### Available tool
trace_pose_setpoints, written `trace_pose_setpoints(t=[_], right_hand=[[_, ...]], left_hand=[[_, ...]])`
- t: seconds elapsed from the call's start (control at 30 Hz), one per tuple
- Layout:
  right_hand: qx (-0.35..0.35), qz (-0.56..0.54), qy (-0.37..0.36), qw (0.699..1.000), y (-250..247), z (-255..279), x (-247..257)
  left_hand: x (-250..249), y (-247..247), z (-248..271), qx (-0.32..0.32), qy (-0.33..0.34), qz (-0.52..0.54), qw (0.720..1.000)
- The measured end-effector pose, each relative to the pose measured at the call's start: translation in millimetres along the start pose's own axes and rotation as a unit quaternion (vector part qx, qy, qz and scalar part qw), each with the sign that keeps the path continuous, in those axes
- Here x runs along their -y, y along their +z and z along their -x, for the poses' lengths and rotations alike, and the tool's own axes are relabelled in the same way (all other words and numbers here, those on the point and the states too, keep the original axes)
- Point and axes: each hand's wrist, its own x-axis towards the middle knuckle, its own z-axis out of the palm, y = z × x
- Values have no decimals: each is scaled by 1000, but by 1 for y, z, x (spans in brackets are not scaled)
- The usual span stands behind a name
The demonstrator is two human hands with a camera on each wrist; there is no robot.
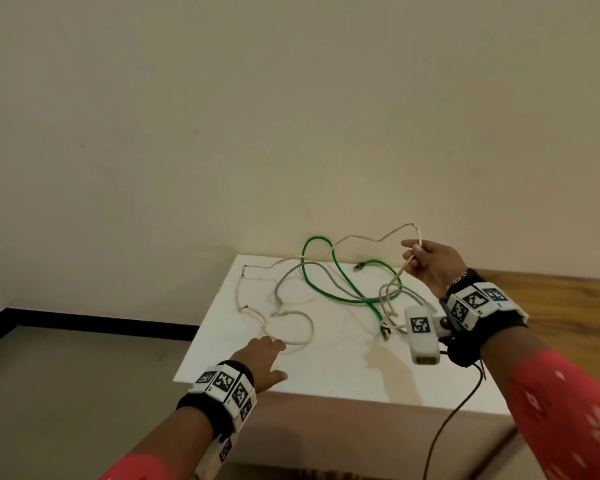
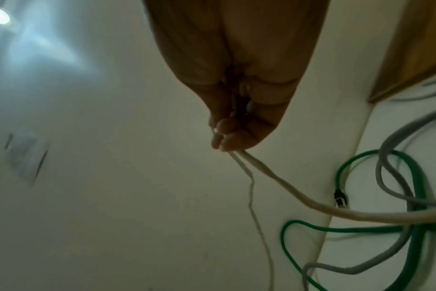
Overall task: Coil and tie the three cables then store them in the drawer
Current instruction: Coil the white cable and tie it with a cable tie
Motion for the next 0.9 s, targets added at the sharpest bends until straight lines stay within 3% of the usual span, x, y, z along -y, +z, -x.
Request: trace_pose_setpoints(t=[0.1,0.27,0.43,0.6,0.73,0.8,0.87,0.9], right_hand=[[6,-82,71,994,-9,-4,0],[58,-118,126,983,0,12,-9],[130,-123,132,975,30,46,-12],[215,-95,106,966,45,80,-11],[247,-24,84,965,41,106,-10],[247,89,44,964,38,124,-13],[271,250,-6,930,34,143,-19],[303,325,-24,895,31,153,-24]], left_hand=[[-10,3,-7,-12,19,13,1000],[-45,1,-14,-37,76,109,990],[-86,-6,-7,-37,135,281,949],[-89,-17,15,-47,158,387,907],[-84,-33,36,-49,153,479,863],[-82,-42,45,-68,146,531,832],[-81,-50,53,-91,133,583,797],[-81,-55,57,-101,124,609,777]])
